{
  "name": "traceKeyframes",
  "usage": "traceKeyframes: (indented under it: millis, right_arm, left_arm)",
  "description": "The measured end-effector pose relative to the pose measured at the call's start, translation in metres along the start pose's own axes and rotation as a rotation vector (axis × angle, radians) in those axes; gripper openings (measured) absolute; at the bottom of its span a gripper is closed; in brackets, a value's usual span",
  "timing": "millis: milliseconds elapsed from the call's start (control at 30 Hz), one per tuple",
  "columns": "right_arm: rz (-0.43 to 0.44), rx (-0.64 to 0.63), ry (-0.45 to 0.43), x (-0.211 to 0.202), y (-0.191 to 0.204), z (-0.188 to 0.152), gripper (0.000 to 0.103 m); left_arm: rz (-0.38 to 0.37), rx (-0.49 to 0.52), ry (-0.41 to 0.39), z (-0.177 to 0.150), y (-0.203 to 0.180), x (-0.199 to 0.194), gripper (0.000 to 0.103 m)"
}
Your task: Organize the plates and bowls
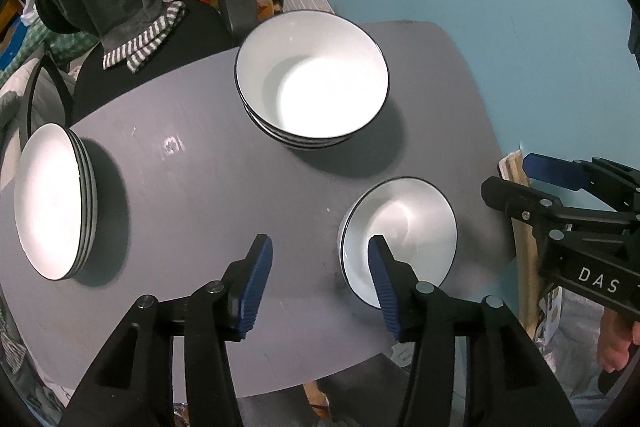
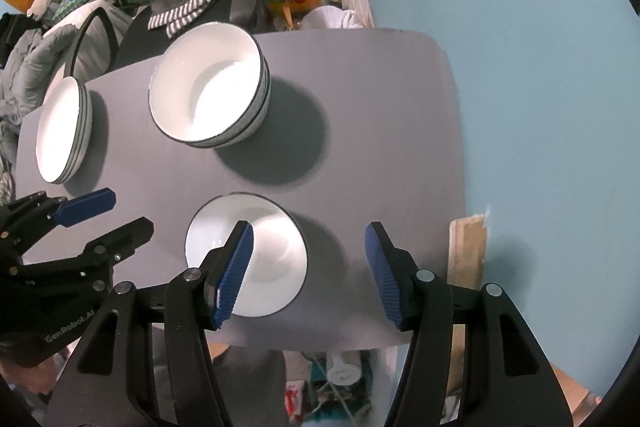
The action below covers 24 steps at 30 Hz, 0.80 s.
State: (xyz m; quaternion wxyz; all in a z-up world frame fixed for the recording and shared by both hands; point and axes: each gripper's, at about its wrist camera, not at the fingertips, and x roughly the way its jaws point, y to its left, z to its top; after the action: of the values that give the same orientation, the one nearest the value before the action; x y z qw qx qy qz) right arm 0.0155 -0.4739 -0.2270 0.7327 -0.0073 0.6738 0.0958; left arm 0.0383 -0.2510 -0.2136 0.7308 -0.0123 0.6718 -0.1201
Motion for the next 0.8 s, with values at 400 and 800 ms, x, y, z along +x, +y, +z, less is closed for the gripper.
traceKeyframes:
  millis: [400, 800]
  right_arm:
    - [0.005, 0.029, 0.041, 0.033, -0.009, -0.022, 0.057]
    - [0.057, 0.092, 0.054, 0.073, -0.019, -0.035, 0.057]
  left_arm:
    - [-0.023, -0.022, 0.063, -0.01, -0.003, 0.032, 0.052]
    - [-0.038, -0.07, 0.129, -0.015, 0.002, 0.078, 0.054]
